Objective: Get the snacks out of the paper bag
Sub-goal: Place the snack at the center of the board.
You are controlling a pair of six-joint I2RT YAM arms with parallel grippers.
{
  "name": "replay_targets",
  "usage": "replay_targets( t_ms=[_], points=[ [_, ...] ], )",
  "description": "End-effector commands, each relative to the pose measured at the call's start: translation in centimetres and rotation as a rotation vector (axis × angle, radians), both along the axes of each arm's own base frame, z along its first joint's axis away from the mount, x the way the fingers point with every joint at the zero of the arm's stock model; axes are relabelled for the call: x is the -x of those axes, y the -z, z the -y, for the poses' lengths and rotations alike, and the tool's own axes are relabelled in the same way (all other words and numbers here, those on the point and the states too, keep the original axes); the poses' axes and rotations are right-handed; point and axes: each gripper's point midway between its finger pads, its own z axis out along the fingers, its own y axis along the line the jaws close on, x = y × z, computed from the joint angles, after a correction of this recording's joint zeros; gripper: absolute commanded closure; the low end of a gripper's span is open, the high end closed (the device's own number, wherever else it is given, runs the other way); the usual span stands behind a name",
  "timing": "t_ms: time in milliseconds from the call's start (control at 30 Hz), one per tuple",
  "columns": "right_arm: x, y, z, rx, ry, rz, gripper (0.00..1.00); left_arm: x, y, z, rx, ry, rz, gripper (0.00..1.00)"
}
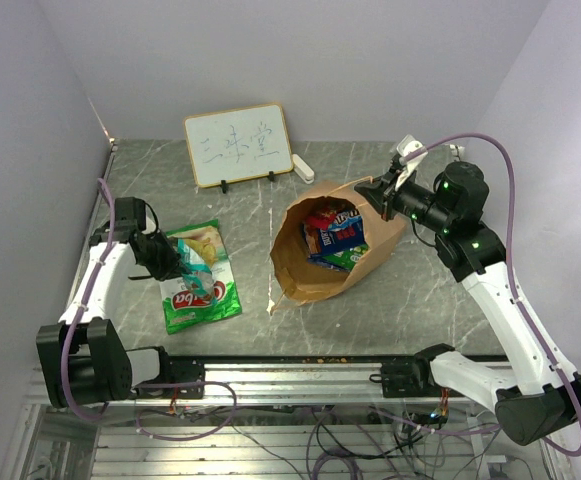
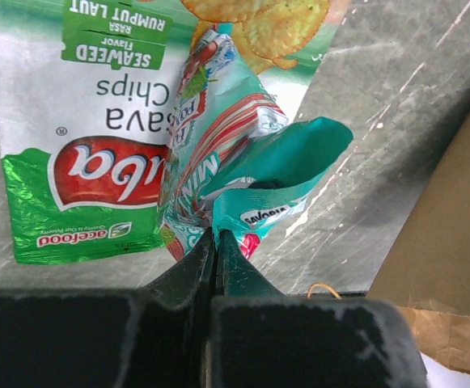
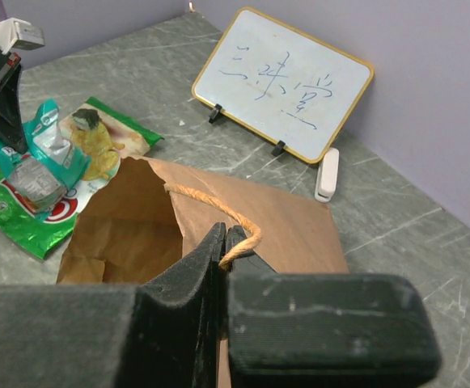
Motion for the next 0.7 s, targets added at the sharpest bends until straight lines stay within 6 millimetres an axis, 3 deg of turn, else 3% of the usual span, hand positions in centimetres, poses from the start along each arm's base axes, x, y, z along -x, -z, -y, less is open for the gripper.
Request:
replay_targets(
  t_ms=[0,167,267,367,500,567,667],
  points=[
    [-0.2,-1.1,-0.3,-0.018,-0.009,0.03,1.0,0.4,0.7,-1.6,-0.079,-0.062,-0.024,0.93],
    [-0.5,-1.2,-0.3,-0.009,-0.005,0.03,1.0,-2.0,-4.2,3.6,0.205,-0.03,0.149,0.93],
    [-0.8,-1.1,-0.3,-0.005,-0.002,0.028,1.0,-3.1,-8.1,7.2,0.279,0.051,0.272,0.93],
    [-0.9,-1.2,-0.4,-0.005,-0.004,0.029,1.0,-3.3,-9.8,9.5,0.313,0.118,0.302,0.93],
    [-1.0,-1.4,-0.5,-0.013,-0.007,0.036,1.0,-2.9,-8.1,7.6,0.166,0.119,0.252,0.93],
    [-1.0,-1.5,-0.6,-0.013,-0.009,0.037,1.0,-1.8,-5.5,4.9,0.026,0.103,0.17,0.93],
    [-0.9,-1.7,-0.4,-0.009,-0.003,0.043,1.0,0.3,-1.2,1.3,-0.035,0.04,0.029,0.93]
  ],
)
